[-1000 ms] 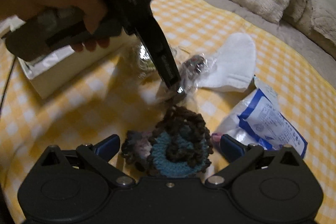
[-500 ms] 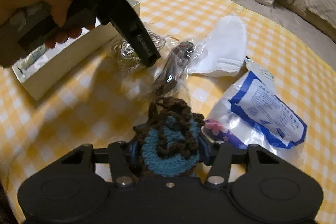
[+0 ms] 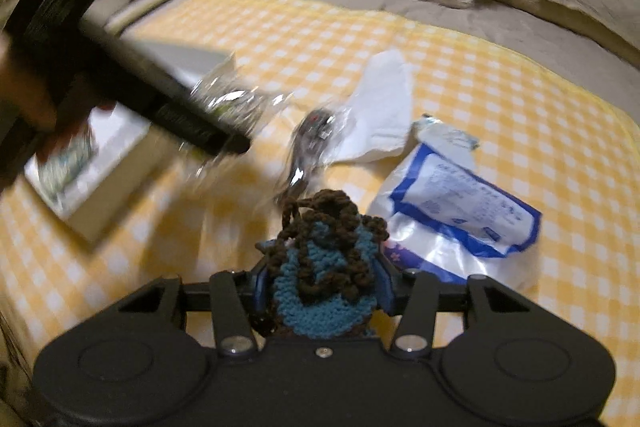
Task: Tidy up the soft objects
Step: 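Carry the cord bundle and scrunchie into the white box and release both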
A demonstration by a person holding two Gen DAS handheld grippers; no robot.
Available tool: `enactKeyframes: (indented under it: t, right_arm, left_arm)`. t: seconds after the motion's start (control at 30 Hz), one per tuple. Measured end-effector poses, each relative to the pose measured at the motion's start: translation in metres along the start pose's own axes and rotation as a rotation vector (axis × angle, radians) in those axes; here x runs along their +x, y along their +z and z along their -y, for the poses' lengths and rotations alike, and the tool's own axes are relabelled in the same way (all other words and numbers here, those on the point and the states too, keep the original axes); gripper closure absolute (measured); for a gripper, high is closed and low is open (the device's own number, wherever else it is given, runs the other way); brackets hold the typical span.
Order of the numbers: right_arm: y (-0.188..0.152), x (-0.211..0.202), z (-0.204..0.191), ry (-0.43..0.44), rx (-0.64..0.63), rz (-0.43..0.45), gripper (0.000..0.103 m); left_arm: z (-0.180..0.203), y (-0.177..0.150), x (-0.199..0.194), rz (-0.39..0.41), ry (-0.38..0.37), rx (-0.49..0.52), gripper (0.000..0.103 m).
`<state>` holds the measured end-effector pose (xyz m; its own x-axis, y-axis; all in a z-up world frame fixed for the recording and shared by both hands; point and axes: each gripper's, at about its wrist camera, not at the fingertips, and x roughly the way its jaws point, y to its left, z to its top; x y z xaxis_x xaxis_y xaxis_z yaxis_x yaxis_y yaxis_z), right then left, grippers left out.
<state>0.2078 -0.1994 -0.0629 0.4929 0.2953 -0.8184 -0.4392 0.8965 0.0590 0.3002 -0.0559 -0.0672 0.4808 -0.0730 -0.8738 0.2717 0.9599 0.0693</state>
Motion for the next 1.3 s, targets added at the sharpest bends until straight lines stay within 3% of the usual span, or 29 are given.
enactKeyframes:
  t: [0.43, 0.73, 1.03, 1.3]
  right_arm:
    - [0.012, -0.054, 0.011, -0.035, 0.181, 0.181, 0.052]
    - [0.021, -0.075, 0.003, -0.004, 0.262, 0.269, 0.052]
    - [0.036, -0.069, -0.018, 0.027, 0.305, 0.304, 0.052]
    - [0.07, -0.044, -0.043, 0.075, 0.316, 0.307, 0.052]
  left_arm:
    - [0.001, -0.019, -0.065, 0.151, -0.058, -0.01, 0.046]
    - [-0.029, -0.034, -0.1, 0.254, -0.058, -0.071, 0.046]
    - [-0.07, -0.042, -0.112, 0.279, -0.015, -0.101, 0.046]
    - [-0.116, -0.05, -0.114, 0.306, 0.05, -0.164, 0.046]
